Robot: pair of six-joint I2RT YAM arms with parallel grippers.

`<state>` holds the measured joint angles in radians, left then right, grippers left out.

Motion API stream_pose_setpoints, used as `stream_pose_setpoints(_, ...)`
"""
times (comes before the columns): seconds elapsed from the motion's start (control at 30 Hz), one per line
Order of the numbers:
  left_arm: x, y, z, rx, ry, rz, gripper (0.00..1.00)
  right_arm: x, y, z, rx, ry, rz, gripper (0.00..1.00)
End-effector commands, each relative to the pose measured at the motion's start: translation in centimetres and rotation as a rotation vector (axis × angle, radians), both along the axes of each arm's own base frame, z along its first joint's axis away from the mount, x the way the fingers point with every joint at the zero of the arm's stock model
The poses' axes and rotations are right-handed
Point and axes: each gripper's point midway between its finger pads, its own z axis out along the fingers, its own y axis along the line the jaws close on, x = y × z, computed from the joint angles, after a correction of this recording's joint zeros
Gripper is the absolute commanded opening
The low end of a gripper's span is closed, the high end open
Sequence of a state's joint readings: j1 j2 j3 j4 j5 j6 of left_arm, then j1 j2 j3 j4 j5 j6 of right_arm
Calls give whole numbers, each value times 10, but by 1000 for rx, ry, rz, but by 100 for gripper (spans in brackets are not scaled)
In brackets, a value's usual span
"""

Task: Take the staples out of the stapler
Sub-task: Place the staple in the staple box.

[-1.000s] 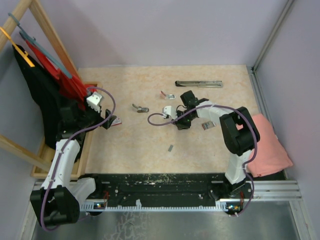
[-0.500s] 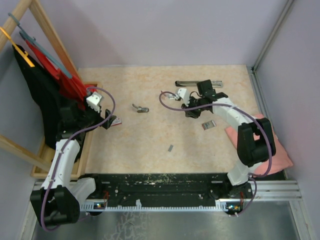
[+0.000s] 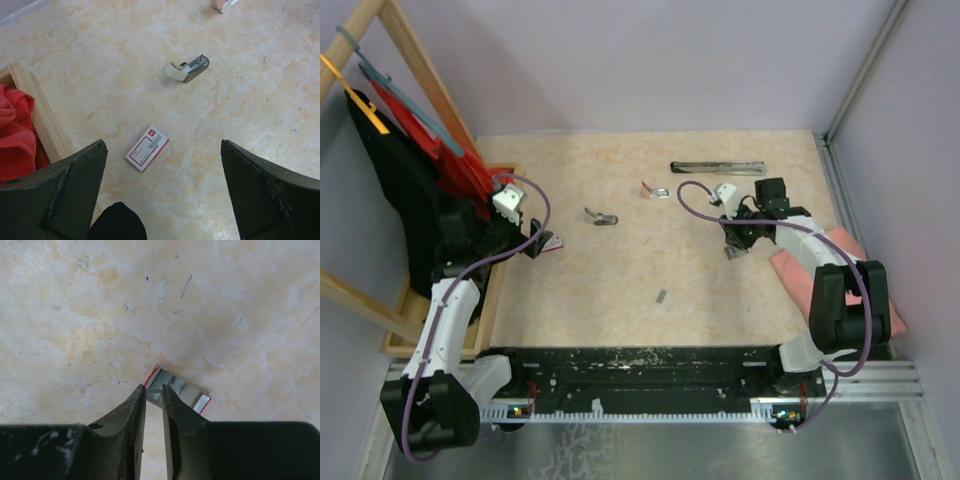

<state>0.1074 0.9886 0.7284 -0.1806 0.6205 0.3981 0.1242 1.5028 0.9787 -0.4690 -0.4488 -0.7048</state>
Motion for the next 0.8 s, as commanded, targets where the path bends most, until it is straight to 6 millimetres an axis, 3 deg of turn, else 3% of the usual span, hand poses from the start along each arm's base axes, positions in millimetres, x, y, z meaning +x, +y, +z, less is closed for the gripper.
stream_pose_setpoints(0.0, 2, -1, 9, -4, -17, -16, 99, 8, -13, 12, 20, -70, -98, 20)
stream_pose_setpoints(0.47, 2, -1, 8, -6, -14, -19, 99, 2, -40, -14, -5, -7, -283, 21)
stream_pose_setpoints(0.77, 2, -1, 7, -6, -10, -17, 99, 9, -38, -24, 23, 18, -316, 21)
